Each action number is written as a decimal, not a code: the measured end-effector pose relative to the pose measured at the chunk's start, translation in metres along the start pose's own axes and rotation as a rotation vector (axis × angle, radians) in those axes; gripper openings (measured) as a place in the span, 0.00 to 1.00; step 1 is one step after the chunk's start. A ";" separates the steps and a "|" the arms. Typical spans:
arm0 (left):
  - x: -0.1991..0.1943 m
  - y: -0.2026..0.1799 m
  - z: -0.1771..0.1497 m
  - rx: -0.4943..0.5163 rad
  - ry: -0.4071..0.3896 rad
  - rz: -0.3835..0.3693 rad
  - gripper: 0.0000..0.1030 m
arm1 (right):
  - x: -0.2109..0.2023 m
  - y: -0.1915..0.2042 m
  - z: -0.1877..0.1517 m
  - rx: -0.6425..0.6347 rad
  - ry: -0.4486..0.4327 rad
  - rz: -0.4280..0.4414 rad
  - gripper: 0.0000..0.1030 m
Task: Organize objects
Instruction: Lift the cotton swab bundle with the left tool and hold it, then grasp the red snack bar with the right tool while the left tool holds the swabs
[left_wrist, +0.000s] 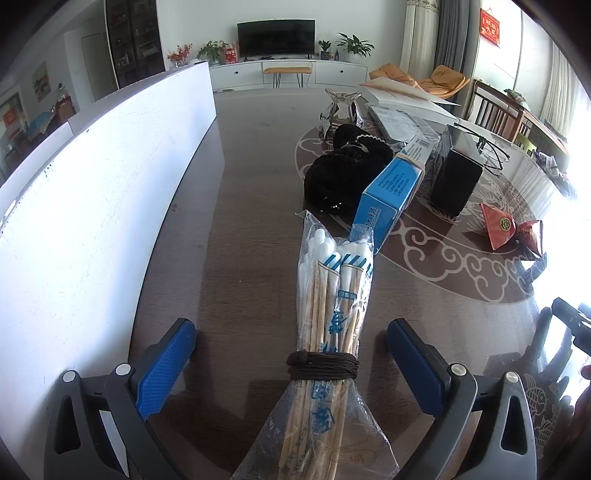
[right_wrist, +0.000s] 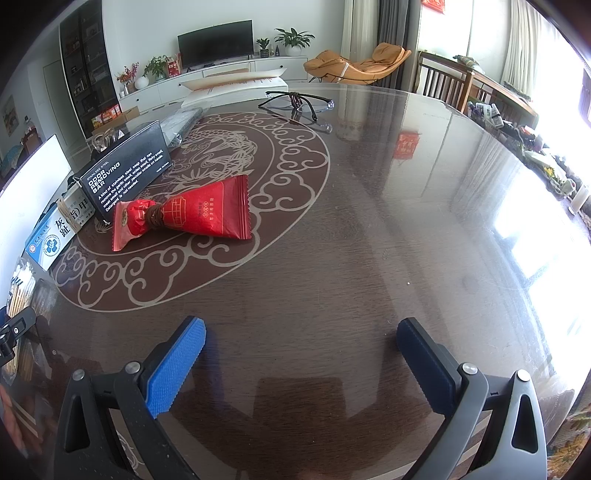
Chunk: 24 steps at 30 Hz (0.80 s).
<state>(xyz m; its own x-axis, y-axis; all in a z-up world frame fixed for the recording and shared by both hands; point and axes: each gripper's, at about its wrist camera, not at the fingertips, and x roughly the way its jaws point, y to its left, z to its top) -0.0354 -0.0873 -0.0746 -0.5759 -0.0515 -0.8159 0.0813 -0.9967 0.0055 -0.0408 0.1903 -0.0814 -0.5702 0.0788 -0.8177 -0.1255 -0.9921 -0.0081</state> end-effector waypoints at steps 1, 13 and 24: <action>0.000 0.000 0.000 0.000 0.000 0.000 1.00 | 0.000 0.000 0.000 0.000 0.000 0.000 1.00; 0.000 0.000 0.000 0.000 0.000 0.000 1.00 | 0.000 0.000 0.000 0.000 0.000 0.001 1.00; 0.000 0.000 0.000 0.000 -0.001 0.001 1.00 | -0.015 0.008 0.063 -0.150 -0.043 0.226 1.00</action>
<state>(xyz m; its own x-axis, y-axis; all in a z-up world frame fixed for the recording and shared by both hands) -0.0354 -0.0870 -0.0751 -0.5764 -0.0521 -0.8155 0.0820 -0.9966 0.0057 -0.0848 0.1875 -0.0332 -0.6047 -0.1451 -0.7831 0.1283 -0.9882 0.0839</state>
